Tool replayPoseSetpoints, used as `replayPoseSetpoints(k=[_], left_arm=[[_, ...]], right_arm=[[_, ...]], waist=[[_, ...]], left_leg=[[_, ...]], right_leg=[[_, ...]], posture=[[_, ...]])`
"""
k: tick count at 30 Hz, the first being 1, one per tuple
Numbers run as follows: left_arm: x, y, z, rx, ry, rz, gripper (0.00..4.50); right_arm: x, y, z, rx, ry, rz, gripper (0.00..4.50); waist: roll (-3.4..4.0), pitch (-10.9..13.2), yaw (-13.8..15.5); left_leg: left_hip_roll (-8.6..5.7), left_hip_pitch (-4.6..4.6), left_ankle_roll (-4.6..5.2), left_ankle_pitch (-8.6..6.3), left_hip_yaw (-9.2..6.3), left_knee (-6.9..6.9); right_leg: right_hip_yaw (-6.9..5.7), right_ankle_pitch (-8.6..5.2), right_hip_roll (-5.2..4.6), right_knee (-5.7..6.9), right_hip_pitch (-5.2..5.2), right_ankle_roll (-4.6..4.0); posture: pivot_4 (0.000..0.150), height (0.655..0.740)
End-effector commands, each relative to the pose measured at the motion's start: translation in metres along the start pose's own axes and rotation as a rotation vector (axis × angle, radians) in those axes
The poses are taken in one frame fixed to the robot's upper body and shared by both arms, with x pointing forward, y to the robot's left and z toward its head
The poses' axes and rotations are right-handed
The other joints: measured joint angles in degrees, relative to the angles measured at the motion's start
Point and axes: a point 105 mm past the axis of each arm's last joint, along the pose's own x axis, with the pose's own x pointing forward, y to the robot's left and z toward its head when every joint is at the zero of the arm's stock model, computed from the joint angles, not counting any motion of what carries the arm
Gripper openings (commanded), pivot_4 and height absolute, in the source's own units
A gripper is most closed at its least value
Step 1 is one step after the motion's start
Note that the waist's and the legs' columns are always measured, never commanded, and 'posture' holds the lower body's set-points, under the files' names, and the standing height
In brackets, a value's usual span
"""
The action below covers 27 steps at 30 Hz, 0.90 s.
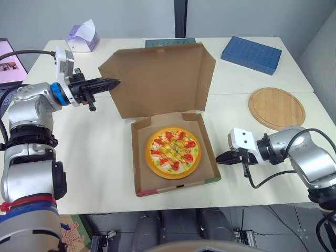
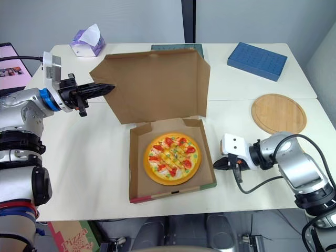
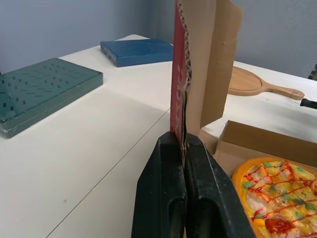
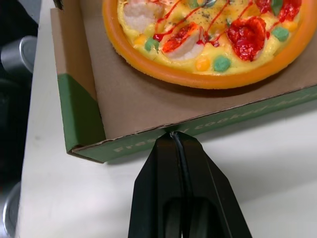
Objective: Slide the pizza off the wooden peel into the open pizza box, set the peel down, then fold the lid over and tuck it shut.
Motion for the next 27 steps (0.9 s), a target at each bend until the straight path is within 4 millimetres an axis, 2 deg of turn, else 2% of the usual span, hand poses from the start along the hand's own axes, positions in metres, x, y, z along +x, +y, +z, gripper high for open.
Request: replayPoseSetpoints(k=[1,5,8,11,16,21,27], left_arm=[[0.001,0.001,0.015,0.053,-0.032,-0.011,0.00],[0.003,0.001,0.015,0.066,-0.036,-0.020,0.00],[0.003,0.000,0.017,0.084,-0.044,-0.024,0.00],[0.002,0.001,0.020,0.111,-0.049,-0.024,0.00],[0.001,0.001,0.025,0.124,-0.056,-0.024,0.00],[0.002,0.002,0.027,0.130,-0.054,-0.017,0.00],[0.003,0.002,0.028,0.130,-0.053,-0.019,0.00]], right_arm=[[0.002,0.003,0.016,-0.030,-0.060,-0.018,0.02],[0.004,0.001,0.017,-0.032,-0.076,-0.050,0.02],[-0.007,-0.018,0.018,-0.058,-0.104,-0.171,0.02],[-0.025,-0.041,0.030,-0.052,-0.197,-0.299,0.56],[-0.054,-0.086,0.062,0.014,-0.409,-0.557,2.27],[-0.067,-0.108,0.091,0.112,-0.554,-0.669,4.01],[-0.060,-0.117,0.113,0.158,-0.606,-0.679,4.01]], waist=[[0.00,0.00,-0.01],[0.00,0.00,0.00],[-0.01,0.00,0.00],[-0.01,0.00,0.01],[-0.01,0.00,-0.10],[-0.01,0.00,-0.07],[-0.01,0.01,-0.16]], left_leg=[[0.00,0.00,0.00,0.00,0.00,0.00],[0.00,0.00,0.00,0.00,-0.01,0.01],[0.00,0.00,0.00,0.00,-0.01,0.01],[0.00,0.00,0.00,0.00,0.00,0.02],[0.00,0.02,0.01,0.01,-0.03,0.05],[-0.02,0.01,0.01,0.01,-0.06,0.06],[-0.02,-0.01,0.01,0.01,-0.02,0.06]], right_leg=[[0.00,0.00,0.00,0.00,0.00,0.00],[0.00,0.01,0.00,0.02,0.00,0.00],[0.00,0.01,0.00,0.01,0.00,-0.01],[0.00,0.02,0.00,0.02,0.00,0.00],[-0.01,0.13,0.00,0.17,-0.01,-0.18],[-0.01,0.12,0.00,0.48,-0.13,-0.17],[0.03,0.11,0.00,0.70,-0.31,-0.18]], posture=[[0.150,0.7400],[0.150,0.7400],[0.150,0.7400],[0.150,0.7400],[0.150,0.7400],[0.150,0.7400],[0.150,0.7400]])
